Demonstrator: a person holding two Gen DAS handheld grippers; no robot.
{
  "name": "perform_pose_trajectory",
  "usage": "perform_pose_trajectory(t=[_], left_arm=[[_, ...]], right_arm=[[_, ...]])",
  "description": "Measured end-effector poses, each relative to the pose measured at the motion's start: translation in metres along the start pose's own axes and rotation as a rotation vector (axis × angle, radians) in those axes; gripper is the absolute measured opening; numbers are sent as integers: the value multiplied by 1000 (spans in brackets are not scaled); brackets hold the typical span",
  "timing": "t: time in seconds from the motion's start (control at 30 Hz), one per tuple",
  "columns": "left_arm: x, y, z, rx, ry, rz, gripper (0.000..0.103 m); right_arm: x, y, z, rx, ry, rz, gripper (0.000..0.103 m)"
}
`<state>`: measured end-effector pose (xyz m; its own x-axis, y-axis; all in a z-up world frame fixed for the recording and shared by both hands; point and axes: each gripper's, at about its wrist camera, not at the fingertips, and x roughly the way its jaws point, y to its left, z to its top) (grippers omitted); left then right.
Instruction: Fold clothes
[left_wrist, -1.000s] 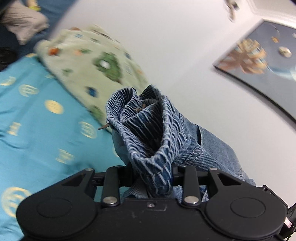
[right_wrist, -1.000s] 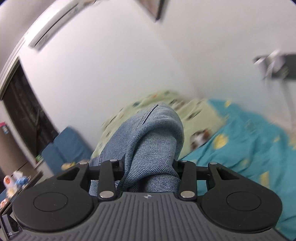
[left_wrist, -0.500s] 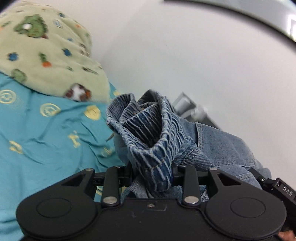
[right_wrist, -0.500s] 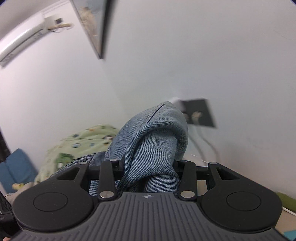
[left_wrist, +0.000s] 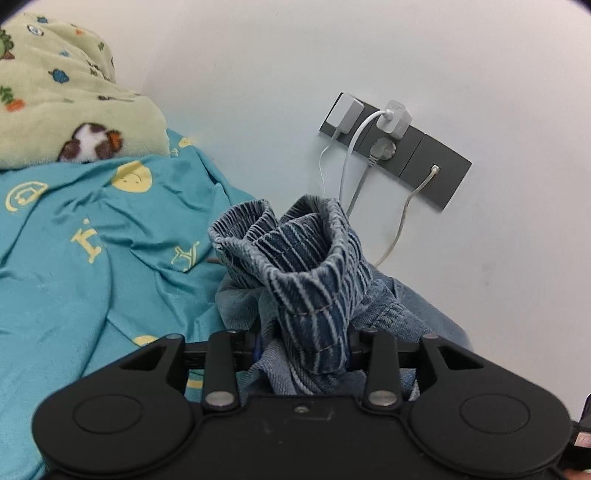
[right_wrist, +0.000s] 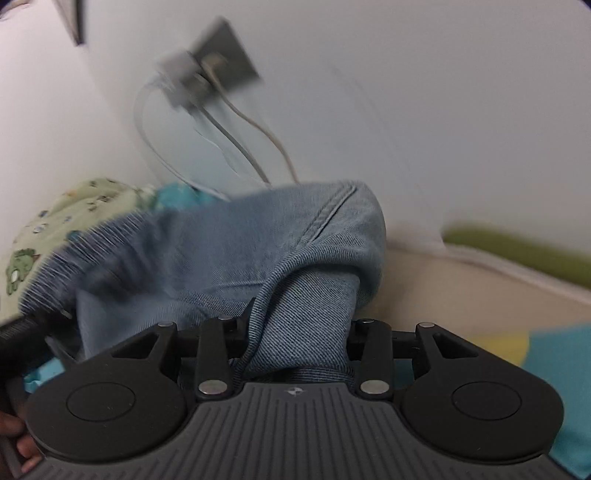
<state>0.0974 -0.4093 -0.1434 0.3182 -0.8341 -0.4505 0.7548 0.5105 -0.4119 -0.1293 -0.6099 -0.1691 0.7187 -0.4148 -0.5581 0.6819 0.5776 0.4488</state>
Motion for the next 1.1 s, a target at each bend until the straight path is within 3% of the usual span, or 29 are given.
perform_pose_trajectory(t=[0.2,0.27,0.33,0.4,0.5,0.8,1.1], left_arm=[[-7,-9,1,35,36,27,40],[-10,-12,3,38,56,38,46],[-18,-16,3,64,63,32,64],[-32,-19,1,86,43,27,73],[-50,-26,2,102,31,39,80],[-121,-62,31,211,-106,88,98],[-187,-79,54,253,-158,234,100]], right_arm=[[0,3,-1,-15,9,-13,42],[-2,1,2,4,21,-13,44],[-5,-3,5,28,35,-14,48],[-11,-4,8,69,38,-37,70],[-28,3,8,65,-2,-70,83],[-68,33,28,-42,-43,-5,85],[-107,94,54,-173,-79,139,86]])
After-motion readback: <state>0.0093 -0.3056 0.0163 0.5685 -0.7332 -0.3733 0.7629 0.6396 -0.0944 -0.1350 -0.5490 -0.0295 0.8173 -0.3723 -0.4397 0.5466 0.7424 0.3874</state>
